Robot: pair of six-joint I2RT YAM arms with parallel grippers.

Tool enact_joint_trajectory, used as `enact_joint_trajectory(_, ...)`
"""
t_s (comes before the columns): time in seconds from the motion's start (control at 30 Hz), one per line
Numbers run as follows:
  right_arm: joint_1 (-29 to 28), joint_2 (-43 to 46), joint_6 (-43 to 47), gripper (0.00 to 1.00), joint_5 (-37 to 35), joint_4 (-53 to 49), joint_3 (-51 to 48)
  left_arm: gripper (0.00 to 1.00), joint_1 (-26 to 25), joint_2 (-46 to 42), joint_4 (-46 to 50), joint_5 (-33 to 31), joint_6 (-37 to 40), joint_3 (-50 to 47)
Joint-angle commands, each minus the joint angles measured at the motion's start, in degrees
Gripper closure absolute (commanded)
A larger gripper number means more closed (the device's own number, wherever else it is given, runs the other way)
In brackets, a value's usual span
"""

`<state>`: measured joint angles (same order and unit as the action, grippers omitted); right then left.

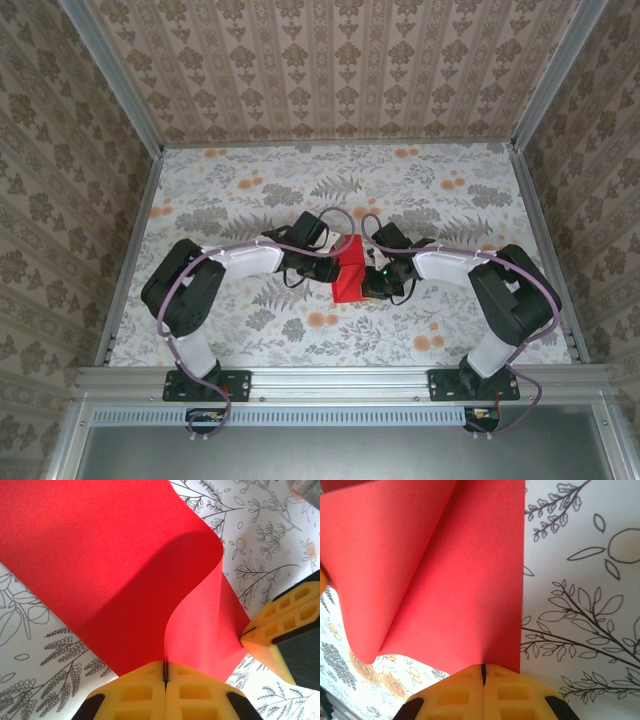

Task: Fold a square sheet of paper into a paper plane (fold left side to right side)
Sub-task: Fold the triangle a second time at the center of the table.

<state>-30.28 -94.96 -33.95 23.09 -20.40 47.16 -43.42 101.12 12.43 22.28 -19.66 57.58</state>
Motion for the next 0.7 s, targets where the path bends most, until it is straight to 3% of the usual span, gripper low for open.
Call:
enact_joint_trajectory(0.0, -0.39, -1.81, 1.22, 0.98, -2.17, -4.21, 0.14, 0.99, 0.49, 1.26, 0.59, -0.73, 1.66, 1.51)
enact_joint_trajectory(0.67, -0.39, -3.05, 1.58, 0.98, -1.84, -4.47, 0.33, 0.99, 0.45, 1.63, 1.48, -2.68, 2.19, 0.43)
